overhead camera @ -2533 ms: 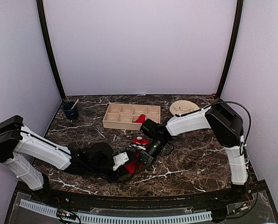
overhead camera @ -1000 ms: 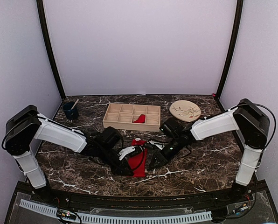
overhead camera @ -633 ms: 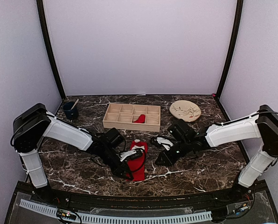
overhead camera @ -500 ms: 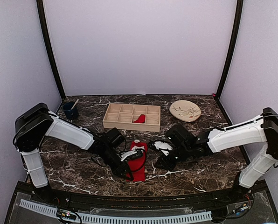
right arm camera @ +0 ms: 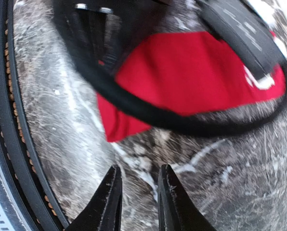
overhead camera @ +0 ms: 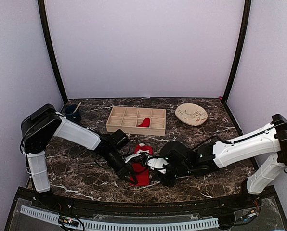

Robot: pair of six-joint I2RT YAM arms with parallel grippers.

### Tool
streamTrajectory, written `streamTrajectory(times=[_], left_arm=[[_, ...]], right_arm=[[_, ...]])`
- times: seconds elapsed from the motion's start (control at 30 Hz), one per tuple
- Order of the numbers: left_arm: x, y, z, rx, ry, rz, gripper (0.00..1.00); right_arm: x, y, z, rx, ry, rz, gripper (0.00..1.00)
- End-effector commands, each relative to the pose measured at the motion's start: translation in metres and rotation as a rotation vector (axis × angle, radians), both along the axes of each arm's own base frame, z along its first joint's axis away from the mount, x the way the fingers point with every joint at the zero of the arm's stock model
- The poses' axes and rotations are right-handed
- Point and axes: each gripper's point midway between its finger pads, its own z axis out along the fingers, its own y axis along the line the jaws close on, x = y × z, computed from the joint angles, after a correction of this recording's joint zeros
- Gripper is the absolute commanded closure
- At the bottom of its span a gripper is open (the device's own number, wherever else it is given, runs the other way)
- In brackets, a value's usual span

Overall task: Roll the socks
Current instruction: Roll the sock at the center of the board.

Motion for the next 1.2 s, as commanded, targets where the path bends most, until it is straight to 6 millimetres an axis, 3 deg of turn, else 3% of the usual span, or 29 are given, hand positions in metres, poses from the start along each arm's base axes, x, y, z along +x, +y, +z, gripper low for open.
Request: streamTrajectory(times=[0.0, 0.13, 0.43, 1.17], left_arm=[[-0.002, 0.005, -0.006, 0.046, 0.060, 0.007, 1.00], [-0.002, 0.005, -0.008, 0.050, 0.087, 0.006, 1.00], [-0.005, 0.007, -0.011, 0.044, 0.137, 0.001, 1.00], [-0.005, 0.009, -0.008, 0.005, 0.217, -0.017, 1.00]], right_arm=[[-0.011, 0.024, 0.003, -0.036, -0.087, 0.090, 0.74], [-0.020, 0.034, -0.005, -0.078, -0.107, 0.138, 0.72], [-0.020, 0.050, -0.017, -0.144, -0.164, 0.184, 0.68], [-0.009, 0.051, -0.049, -0.271, -0.258, 0.264, 0.70]])
